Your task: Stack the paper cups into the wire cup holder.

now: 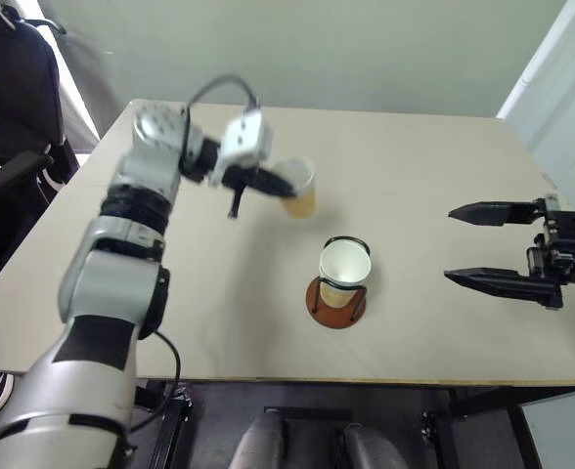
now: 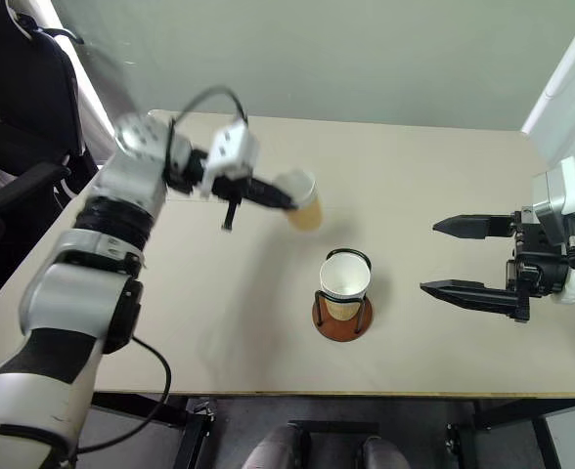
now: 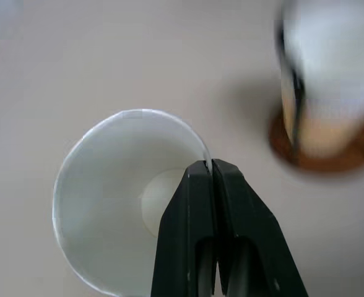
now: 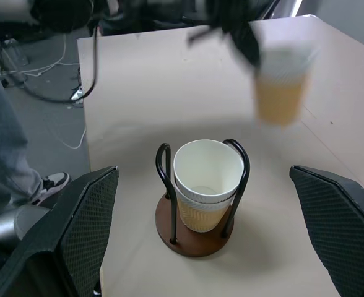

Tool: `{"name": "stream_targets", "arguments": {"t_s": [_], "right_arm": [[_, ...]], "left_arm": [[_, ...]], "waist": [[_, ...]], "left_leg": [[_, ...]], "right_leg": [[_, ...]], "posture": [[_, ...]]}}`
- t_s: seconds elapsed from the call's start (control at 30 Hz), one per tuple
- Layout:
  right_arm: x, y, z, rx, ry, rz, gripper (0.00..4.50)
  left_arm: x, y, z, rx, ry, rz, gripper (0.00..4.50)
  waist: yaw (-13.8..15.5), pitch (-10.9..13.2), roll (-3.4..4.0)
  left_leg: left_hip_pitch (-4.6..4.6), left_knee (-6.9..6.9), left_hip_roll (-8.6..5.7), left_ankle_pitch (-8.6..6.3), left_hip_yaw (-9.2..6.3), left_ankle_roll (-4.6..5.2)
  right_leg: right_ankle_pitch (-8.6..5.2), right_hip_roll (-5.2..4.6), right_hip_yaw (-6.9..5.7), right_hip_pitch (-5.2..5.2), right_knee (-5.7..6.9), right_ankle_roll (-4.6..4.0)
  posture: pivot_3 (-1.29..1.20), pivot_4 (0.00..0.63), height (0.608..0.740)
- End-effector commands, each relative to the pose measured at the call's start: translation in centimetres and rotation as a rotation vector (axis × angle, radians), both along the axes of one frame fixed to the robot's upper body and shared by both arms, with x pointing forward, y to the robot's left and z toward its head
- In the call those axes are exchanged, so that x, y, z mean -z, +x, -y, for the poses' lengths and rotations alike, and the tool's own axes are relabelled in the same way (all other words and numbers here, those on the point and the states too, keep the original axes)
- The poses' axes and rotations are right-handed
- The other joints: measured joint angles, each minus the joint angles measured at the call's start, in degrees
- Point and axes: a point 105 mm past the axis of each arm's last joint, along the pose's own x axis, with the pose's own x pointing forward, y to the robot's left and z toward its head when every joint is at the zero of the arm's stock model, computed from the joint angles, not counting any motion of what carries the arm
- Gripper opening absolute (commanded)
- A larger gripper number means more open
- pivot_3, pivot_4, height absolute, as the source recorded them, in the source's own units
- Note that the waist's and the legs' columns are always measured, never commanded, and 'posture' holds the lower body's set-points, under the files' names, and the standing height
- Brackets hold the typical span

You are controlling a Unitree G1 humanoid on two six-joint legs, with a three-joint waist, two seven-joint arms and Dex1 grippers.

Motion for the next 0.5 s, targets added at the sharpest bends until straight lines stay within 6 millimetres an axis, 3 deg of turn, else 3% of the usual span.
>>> {"name": "stream_targets", "arguments": {"t_s": [0.03,0.1,0.23,0.33,0.5], "right_arm": [[-1.1,-0.2,0.1,0.003,-0.021,0.060,4.50],[-1.1,-0.1,0.0,0.003,-0.021,0.064,4.50],[-1.0,-0.2,-0.1,0.004,-0.023,0.064,4.50],[-1.0,-0.4,0.0,0.012,-0.024,0.062,4.50],[-0.9,-0.5,0.0,0.024,-0.022,0.062,4.50]], "left_arm": [[-5.6,-7.4,3.1,0.323,-0.063,0.028,0.05],[-5.3,-9.7,3.9,0.424,-0.031,-0.028,0.05],[-2.1,-9.1,4.8,0.399,0.117,-0.096,0.05],[-1.1,-9.9,4.5,0.418,0.186,-0.139,0.05],[0.4,-8.5,4.6,0.375,0.262,-0.090,0.05]], "waist": [[-0.08,-0.01,0.02],[-0.10,-0.04,0.07],[-0.04,-0.05,0.14],[-0.71,0.06,0.10],[-1.19,0.08,0.16]], "left_leg": [[0.02,-0.02,0.00,0.01,0.10,-0.04],[0.16,-0.04,0.01,0.06,0.32,-0.15],[0.66,-0.04,-0.03,-0.04,0.77,0.01],[0.85,-0.04,-0.02,-0.45,0.96,0.67],[0.94,0.02,-0.01,-0.43,1.03,0.69]], "right_leg": [[-0.01,0.00,0.07,0.00,-0.08,0.02],[-0.10,-0.01,0.25,0.10,-0.11,0.17],[-0.26,-0.03,0.96,0.36,0.11,0.45],[-0.14,-0.04,1.24,0.41,0.16,0.54],[0.00,-0.04,1.33,0.43,0.14,0.49]], "posture": [[0.00,0.150,0.740],[0.00,0.150,0.740],[0.00,0.150,0.740],[0.00,0.150,0.740],[0.00,0.150,0.740]]}}
